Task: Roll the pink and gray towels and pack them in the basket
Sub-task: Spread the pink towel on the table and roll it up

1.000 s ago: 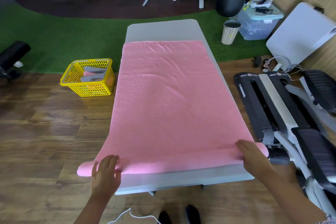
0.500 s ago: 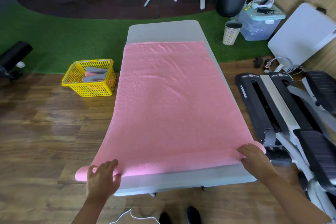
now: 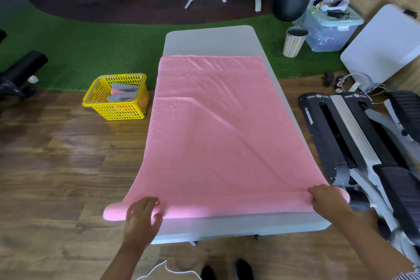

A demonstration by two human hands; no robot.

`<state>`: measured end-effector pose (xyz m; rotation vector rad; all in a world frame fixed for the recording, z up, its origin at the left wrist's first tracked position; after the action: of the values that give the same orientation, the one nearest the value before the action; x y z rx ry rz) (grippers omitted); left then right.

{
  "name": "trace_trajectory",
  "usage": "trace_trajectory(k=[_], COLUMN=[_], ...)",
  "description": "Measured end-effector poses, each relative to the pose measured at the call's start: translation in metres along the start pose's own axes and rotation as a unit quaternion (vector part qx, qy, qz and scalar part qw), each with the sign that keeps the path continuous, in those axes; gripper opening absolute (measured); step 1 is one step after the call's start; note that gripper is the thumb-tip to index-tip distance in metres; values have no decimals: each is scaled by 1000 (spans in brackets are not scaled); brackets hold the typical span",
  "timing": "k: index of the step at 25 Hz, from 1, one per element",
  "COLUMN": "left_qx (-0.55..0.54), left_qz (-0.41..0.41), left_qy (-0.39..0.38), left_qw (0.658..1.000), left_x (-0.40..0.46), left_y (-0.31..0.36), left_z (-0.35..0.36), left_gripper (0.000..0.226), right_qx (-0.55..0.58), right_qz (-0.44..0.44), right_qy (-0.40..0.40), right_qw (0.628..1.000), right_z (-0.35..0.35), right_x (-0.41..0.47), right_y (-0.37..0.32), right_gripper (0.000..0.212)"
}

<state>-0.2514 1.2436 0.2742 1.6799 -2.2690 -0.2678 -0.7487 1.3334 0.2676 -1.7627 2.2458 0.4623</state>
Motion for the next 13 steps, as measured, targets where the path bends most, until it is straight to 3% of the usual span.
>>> trace_trajectory(k=[5,9,13], left_qx=[9,34,37], left_qz=[68,56,20], left_qy=[0,-8,-40], left_qw=[998,998,998], left_x=[-3,-9,-10], left_y=[16,12,-8], left_z=[12,-2,-1], left_gripper=[49,41,50], right_qx=[30,43,81], right_qz=[43,46,8], right_qy=[-1,12,219], right_qw=[999,998,972], right_z=[11,16,-5], right_x=[-11,-11,-21], right_y=[19,20,21], right_gripper=[26,30,37])
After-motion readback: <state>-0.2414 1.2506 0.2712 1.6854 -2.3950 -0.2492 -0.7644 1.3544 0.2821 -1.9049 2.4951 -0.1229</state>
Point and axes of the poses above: each hand's wrist, its own x-axis towards the middle knuckle, its own z-axis out of the palm, y = z × x, the point moved 7 cm from there along x, towards the middle knuckle, and after that the axes turned 2 degrees about -z, right-handed, at the moved point
